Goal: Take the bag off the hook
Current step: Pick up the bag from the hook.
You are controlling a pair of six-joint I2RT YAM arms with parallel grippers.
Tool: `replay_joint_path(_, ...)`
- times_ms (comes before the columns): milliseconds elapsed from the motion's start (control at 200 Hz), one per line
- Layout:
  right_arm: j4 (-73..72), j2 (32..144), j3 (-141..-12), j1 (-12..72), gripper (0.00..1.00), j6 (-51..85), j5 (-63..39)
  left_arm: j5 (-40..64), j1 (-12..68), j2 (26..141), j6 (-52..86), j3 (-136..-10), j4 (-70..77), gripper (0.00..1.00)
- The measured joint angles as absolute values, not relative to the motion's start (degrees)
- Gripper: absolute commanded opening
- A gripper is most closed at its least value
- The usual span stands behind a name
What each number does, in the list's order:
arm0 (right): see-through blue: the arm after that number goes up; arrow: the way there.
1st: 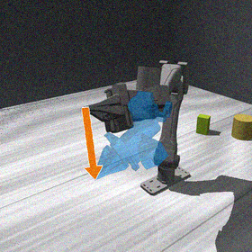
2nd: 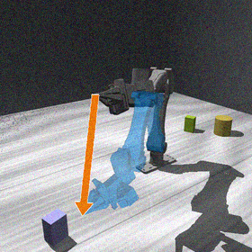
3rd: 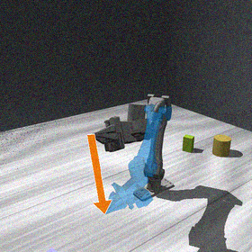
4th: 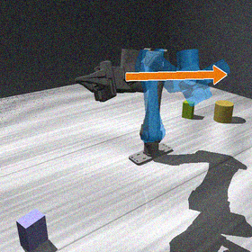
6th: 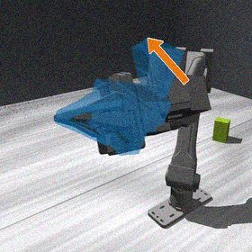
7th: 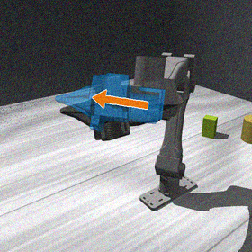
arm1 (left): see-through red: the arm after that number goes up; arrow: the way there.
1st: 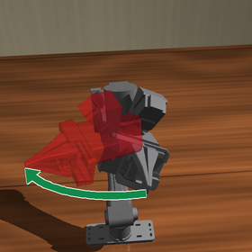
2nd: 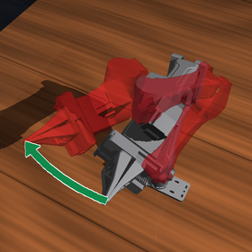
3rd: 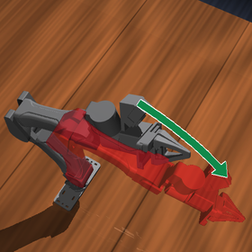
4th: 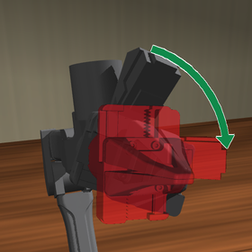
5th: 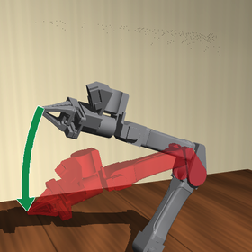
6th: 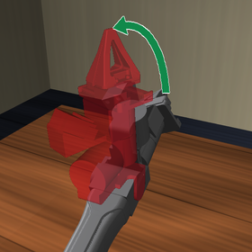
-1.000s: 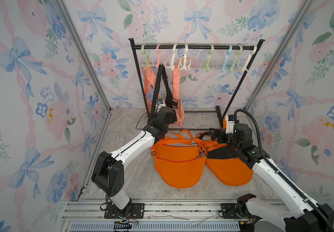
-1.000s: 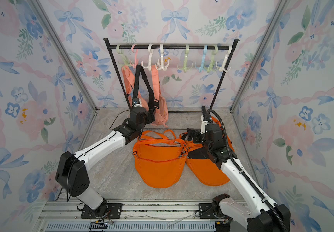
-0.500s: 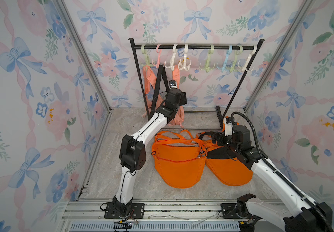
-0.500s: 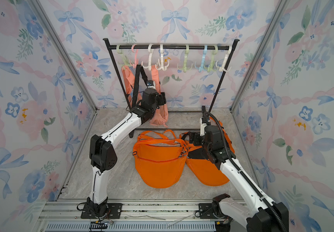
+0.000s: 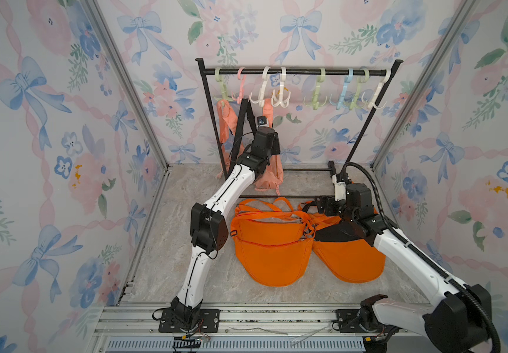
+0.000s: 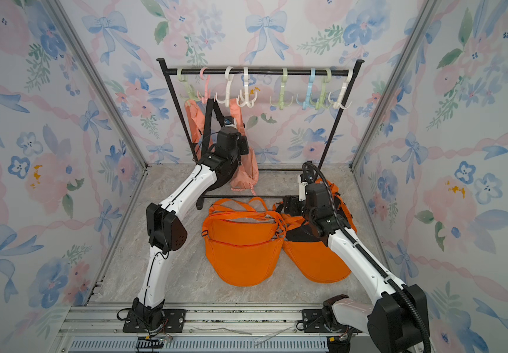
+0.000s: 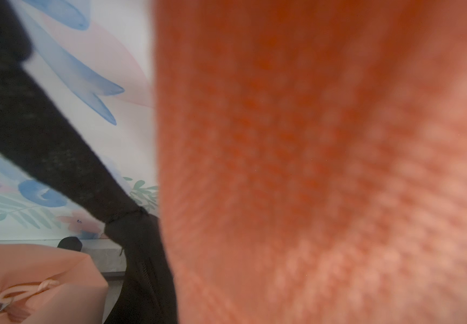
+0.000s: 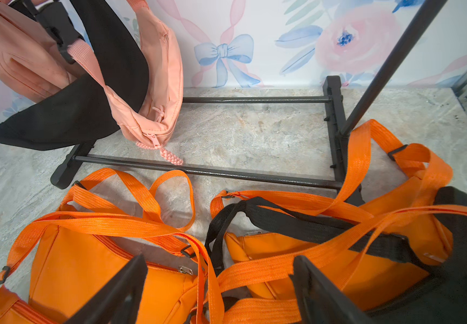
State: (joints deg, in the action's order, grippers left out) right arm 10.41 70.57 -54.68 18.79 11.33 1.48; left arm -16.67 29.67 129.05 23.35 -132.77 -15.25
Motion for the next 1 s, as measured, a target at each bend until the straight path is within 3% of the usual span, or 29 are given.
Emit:
replay_joint_path(515,7.35,85.23,-67.83,18.81,0.86,12.82,-5.48,-16.91,23.35,106.41,25.8,-114.24,-17.32,0.0)
replay_joint_path(855,3.42,104.6,-90.67,22.04,0.9,11.7,-10.98,-17.61,21.45,101.54,25.78,-110.54,-17.3,0.0)
replay_joint_path(1000,1.76,111.9,-100.6,24.45,0.83,11.31,-14.41,-17.5,20.99,101.54,25.74,-109.3,-17.34,0.0)
